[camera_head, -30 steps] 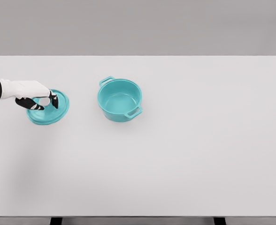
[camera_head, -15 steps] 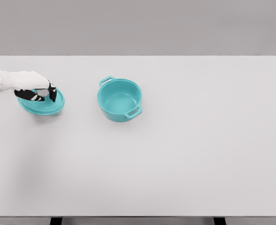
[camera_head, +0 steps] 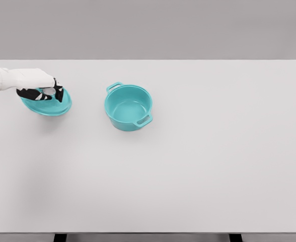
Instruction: Cover the pot with left arm
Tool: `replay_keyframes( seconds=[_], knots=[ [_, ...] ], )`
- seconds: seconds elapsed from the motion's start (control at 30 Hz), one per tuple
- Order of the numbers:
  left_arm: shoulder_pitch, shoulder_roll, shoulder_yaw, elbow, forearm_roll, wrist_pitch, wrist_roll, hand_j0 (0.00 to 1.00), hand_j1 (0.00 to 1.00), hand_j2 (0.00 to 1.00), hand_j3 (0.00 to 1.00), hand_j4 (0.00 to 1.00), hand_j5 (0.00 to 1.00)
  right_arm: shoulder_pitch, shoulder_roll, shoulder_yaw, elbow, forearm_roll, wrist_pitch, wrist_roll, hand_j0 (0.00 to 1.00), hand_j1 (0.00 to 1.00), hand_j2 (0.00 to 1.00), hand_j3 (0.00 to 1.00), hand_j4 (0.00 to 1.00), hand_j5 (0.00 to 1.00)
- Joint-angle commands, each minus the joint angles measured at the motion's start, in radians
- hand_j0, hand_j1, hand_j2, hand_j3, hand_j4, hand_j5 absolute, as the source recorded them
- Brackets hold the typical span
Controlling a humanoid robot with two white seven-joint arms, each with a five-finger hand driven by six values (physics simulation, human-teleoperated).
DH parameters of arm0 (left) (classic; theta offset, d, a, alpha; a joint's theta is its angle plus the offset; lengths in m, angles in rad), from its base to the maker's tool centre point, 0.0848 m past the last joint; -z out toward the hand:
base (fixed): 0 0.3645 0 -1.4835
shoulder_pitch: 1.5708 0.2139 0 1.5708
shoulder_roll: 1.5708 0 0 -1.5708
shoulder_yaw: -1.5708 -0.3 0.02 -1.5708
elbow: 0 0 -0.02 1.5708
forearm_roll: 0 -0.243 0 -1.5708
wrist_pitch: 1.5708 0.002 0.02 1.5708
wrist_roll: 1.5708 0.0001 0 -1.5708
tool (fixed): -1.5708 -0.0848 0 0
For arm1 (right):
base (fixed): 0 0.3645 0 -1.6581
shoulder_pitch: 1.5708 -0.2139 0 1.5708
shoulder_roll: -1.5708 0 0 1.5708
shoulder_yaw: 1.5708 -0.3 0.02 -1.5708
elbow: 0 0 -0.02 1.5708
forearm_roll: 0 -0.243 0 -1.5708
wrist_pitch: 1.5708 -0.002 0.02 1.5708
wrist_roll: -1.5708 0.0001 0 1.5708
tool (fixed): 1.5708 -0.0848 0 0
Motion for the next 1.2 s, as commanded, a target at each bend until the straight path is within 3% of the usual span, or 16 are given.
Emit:
replay_keyframes(
  seconds=[0.0,0.2,0.43,0.53,1.17],
  knots=[
    [0.0,0.0,0.002,-0.01,0.025,0.002,0.0,0.49,0.49,0.49,0.49,0.49,0.49,0.0,0.0,0.0,0.0,0.0,0.0,0.0,1.0,1.0,1.0,1.0,1.0,1.0],
    [-0.014,-0.004,0.005,-0.019,0.074,0.002,0.0,0.49,0.49,0.49,0.49,0.49,0.49,0.0,0.0,0.0,0.0,0.0,0.0,0.0,1.0,1.0,1.0,1.0,1.0,1.0],
    [-0.023,-0.001,0.005,-0.183,0.145,0.002,0.0,0.49,0.49,0.49,0.49,0.49,0.49,0.0,0.0,0.0,0.0,0.0,0.0,0.0,1.0,1.0,1.0,1.0,1.0,1.0],
    [-0.034,-0.009,0.005,-0.195,0.185,0.002,0.0,0.49,0.49,0.49,0.49,0.49,0.49,0.0,0.0,0.0,0.0,0.0,0.0,0.0,1.0,1.0,1.0,1.0,1.0,1.0],
    [-0.026,-0.198,0.004,-0.195,0.169,0.002,0.0,0.49,0.49,0.49,0.49,0.49,0.49,0.0,0.0,0.0,0.0,0.0,0.0,0.0,1.0,1.0,1.0,1.0,1.0,1.0]
  ],
)
